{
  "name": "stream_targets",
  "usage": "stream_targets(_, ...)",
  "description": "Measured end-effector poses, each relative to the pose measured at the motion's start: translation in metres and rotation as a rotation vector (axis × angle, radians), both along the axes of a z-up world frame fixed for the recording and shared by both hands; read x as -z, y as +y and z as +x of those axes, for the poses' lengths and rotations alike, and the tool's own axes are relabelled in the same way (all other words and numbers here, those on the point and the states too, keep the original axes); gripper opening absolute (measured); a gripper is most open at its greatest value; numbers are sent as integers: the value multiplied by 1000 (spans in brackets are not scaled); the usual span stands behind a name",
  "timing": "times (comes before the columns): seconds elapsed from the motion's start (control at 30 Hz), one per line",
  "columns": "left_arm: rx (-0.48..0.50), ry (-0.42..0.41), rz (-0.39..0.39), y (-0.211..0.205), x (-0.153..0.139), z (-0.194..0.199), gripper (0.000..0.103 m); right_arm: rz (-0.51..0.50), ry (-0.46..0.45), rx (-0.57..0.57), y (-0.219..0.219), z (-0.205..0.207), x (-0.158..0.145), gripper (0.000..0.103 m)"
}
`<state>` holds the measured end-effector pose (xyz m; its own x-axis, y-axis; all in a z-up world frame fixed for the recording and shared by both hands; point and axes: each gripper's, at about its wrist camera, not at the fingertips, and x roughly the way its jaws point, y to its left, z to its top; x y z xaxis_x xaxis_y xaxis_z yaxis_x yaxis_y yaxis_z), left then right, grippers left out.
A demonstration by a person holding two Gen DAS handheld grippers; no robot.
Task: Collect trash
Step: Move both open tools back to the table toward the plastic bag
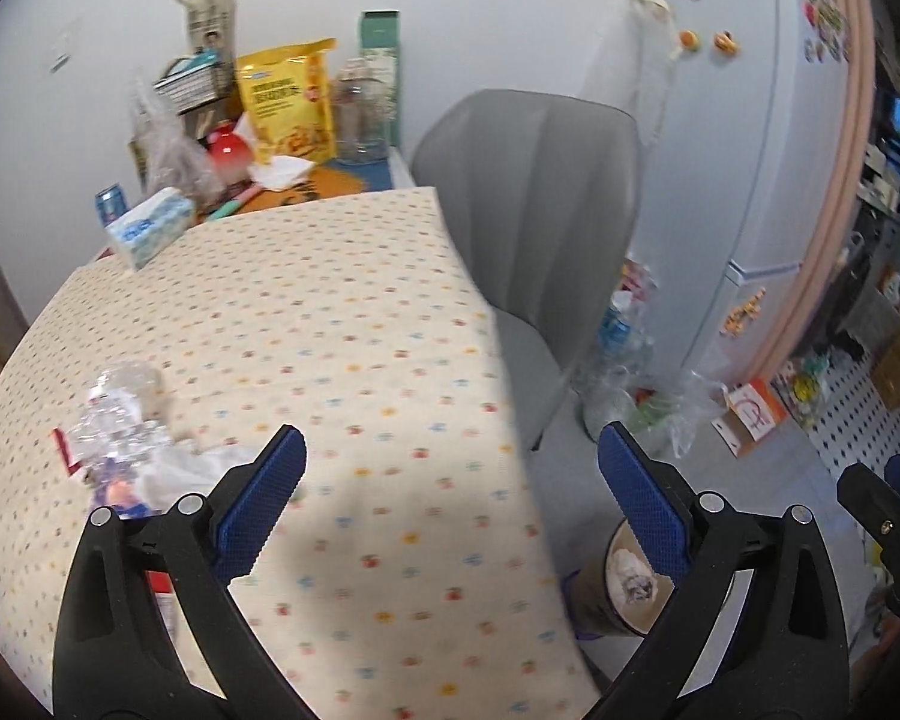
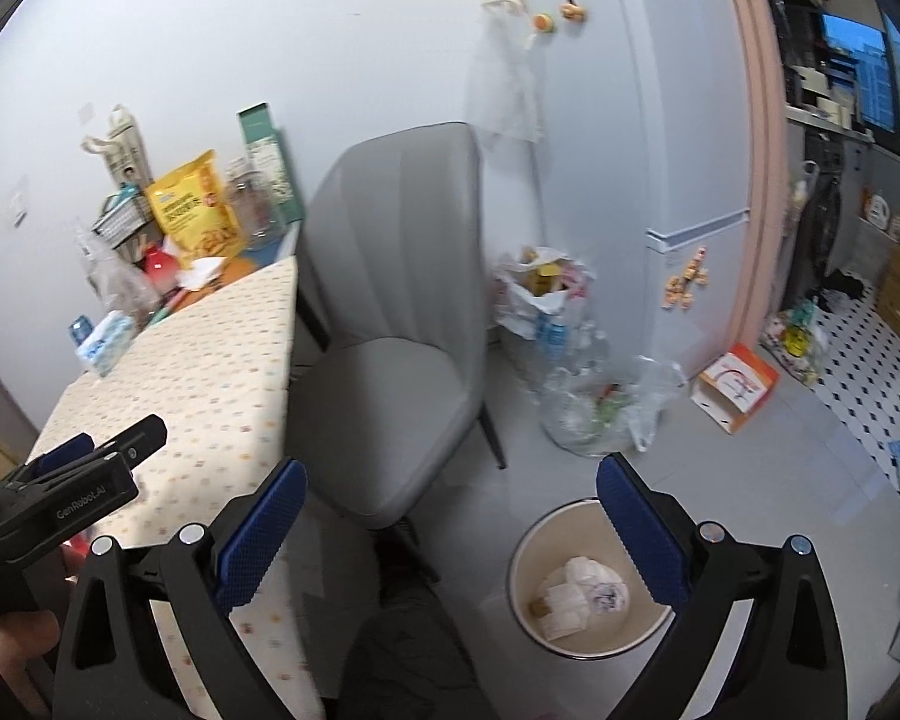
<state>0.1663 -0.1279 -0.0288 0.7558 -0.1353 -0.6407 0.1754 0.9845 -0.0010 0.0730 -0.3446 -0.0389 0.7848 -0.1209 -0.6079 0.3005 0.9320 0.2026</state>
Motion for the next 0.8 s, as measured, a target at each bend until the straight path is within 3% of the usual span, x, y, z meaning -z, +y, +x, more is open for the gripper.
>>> stream_targets(0.27,-84,-14,-34,52,-3,-7,97,-14,-16,-73,39,7,-13,95)
stream_targets(0.8,-256,0,-57,154,10,-20,97,-65,6,-215,127,33,-12,95)
